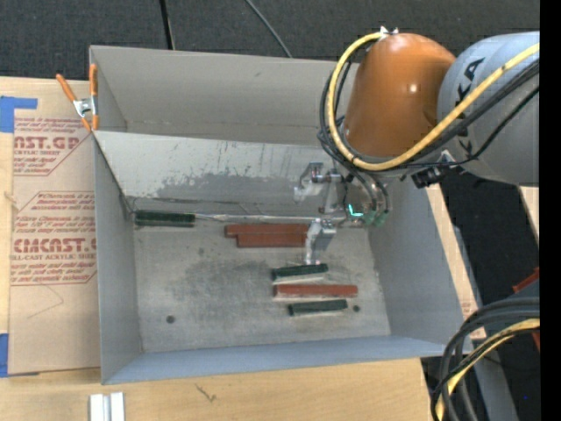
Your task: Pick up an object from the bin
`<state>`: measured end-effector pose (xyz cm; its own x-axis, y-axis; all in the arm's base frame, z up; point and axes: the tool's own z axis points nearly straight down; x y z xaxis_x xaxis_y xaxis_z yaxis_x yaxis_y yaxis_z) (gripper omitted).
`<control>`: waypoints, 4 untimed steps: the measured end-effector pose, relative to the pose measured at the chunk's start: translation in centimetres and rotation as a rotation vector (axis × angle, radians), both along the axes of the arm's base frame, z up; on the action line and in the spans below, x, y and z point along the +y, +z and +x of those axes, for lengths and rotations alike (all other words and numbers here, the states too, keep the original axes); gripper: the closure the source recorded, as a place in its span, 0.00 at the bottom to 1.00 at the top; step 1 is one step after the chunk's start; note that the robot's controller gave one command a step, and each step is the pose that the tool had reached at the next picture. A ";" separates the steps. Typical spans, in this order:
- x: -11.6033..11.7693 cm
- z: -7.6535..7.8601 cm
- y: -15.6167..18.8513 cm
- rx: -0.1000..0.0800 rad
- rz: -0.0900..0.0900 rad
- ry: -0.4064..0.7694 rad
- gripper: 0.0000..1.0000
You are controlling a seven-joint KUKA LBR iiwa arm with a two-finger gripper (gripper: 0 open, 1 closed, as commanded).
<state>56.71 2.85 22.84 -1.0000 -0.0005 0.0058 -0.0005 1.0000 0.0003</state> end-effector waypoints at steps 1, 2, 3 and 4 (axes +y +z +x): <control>0.0 0.1 0.5 -0.008 0.000 -0.001 0.00; 0.0 0.1 0.4 -0.009 0.001 0.000 0.00; 1.3 1.7 -5.1 -0.013 -0.001 0.049 0.00; -0.5 -2.1 -10.7 -0.009 0.001 0.196 0.00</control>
Offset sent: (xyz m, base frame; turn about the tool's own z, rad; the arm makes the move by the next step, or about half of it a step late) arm -0.0445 -0.0384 -0.1148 -0.0964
